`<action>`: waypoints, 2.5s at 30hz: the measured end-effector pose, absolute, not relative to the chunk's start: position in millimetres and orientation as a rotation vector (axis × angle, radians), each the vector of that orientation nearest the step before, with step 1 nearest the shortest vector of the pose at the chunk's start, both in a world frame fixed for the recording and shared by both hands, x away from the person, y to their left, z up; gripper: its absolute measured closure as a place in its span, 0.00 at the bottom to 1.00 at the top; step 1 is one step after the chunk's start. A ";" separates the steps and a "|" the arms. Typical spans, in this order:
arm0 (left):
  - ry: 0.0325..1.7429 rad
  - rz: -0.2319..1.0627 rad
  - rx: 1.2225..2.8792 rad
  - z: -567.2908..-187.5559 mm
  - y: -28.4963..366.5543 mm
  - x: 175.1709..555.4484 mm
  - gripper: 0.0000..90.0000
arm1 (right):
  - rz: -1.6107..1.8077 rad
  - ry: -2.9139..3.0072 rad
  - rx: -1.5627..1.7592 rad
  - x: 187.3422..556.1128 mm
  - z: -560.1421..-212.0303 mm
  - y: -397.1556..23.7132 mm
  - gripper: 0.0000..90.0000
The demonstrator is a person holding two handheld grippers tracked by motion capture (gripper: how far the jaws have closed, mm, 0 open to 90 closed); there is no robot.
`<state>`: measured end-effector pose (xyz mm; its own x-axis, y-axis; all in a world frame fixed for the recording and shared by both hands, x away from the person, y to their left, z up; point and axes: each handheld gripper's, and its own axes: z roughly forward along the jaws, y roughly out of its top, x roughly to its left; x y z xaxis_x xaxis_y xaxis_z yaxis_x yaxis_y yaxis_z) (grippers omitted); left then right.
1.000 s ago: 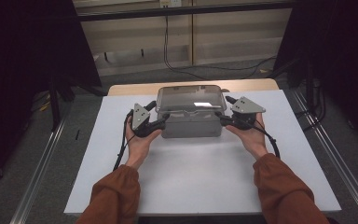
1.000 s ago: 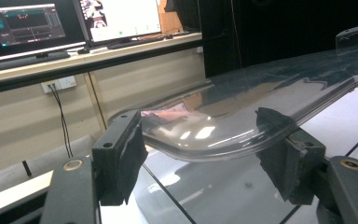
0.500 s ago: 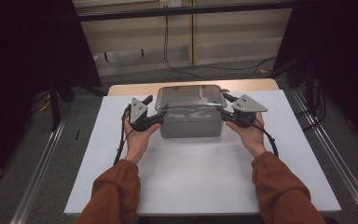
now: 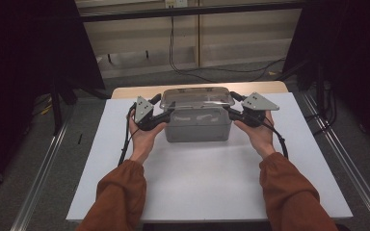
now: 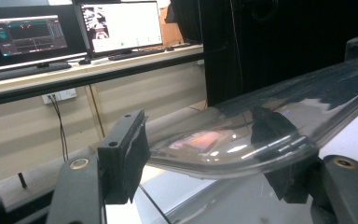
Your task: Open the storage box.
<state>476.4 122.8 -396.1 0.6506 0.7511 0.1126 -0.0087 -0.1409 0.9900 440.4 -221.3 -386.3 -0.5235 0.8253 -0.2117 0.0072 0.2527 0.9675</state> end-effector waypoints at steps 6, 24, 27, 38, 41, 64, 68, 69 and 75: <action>0.612 0.747 1.602 -392.6 119.4 479.8 0.43 | 1.383 1.750 0.773 442.4 -385.1 -222.6 0.58; 0.600 0.756 1.606 -382.2 119.4 491.1 0.53 | 1.420 1.731 0.779 449.9 -374.4 -223.3 0.62; 0.605 0.757 1.601 -380.2 120.0 493.2 0.54 | 1.418 1.727 0.776 451.6 -371.5 -223.2 0.63; 0.594 0.767 1.599 -374.6 120.2 497.8 0.58 | 1.434 1.713 0.780 457.3 -367.4 -225.4 0.65; 0.597 0.765 1.600 -374.1 120.0 498.9 0.59 | 1.432 1.713 0.786 458.8 -367.3 -227.5 0.66; 0.611 0.756 1.600 -366.8 120.3 512.7 0.62 | 1.376 1.720 0.804 479.5 -374.3 -234.2 0.63; 0.618 0.756 1.596 -365.2 119.2 514.3 0.62 | 1.382 1.713 0.824 485.5 -377.1 -237.1 0.62; 0.616 0.758 1.599 -364.8 119.4 514.9 0.62 | 1.382 1.714 0.826 487.0 -376.7 -237.2 0.62; 0.615 0.760 1.599 -363.3 119.5 517.7 0.64 | 1.399 1.712 0.825 494.0 -376.9 -233.3 0.62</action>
<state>517.7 119.5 -363.3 0.6468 0.7505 0.1359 -0.0235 -0.1584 0.9871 494.0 -233.3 -376.9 -0.5010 0.8511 -0.1568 0.0156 0.1901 0.9817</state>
